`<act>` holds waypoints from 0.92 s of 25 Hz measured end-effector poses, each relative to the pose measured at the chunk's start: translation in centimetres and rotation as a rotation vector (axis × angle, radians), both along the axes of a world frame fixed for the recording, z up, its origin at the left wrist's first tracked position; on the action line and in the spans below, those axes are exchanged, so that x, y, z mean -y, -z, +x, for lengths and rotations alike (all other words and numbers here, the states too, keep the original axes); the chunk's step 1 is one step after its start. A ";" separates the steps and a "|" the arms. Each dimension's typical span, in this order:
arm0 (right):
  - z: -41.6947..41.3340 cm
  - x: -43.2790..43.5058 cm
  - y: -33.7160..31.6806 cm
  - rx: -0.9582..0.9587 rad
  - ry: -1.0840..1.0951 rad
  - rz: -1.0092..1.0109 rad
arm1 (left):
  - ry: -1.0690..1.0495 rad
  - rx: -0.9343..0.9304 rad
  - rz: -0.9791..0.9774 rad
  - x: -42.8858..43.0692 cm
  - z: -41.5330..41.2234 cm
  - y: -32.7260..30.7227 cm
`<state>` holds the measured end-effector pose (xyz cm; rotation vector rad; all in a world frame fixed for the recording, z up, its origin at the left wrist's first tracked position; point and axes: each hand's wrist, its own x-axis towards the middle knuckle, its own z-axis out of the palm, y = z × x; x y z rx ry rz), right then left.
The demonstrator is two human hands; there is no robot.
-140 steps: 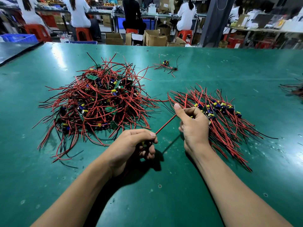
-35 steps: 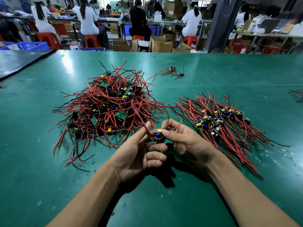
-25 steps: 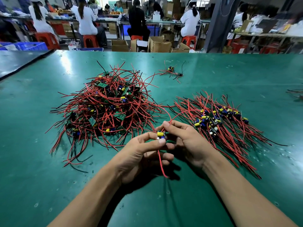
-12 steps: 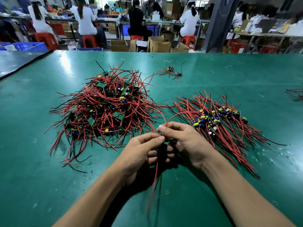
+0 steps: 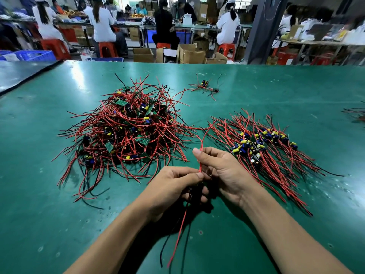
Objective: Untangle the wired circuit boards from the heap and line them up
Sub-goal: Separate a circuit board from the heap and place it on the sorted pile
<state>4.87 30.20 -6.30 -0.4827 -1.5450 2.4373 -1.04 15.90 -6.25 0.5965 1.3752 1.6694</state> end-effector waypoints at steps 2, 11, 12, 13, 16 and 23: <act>0.0 0.0 0.0 -0.009 -0.010 0.015 | -0.035 0.010 0.014 -0.1 -0.1 0.1; 0.0 -0.4 0.2 -0.010 -0.167 0.026 | -0.078 0.075 0.042 0.0 -1.1 0.2; -0.1 -0.3 0.3 -0.007 -0.106 0.030 | -0.084 0.053 0.045 -0.1 -1.1 0.3; -0.3 -0.3 0.3 -0.006 -0.039 0.041 | -0.087 0.035 0.043 -0.2 -1.1 0.4; -0.7 -0.5 0.5 -0.027 0.138 0.088 | -0.077 -0.017 0.031 -0.3 -1.0 0.3; -0.9 -2.2 0.1 -0.062 0.474 0.111 | -0.006 -0.132 -0.040 -0.1 -0.3 -0.3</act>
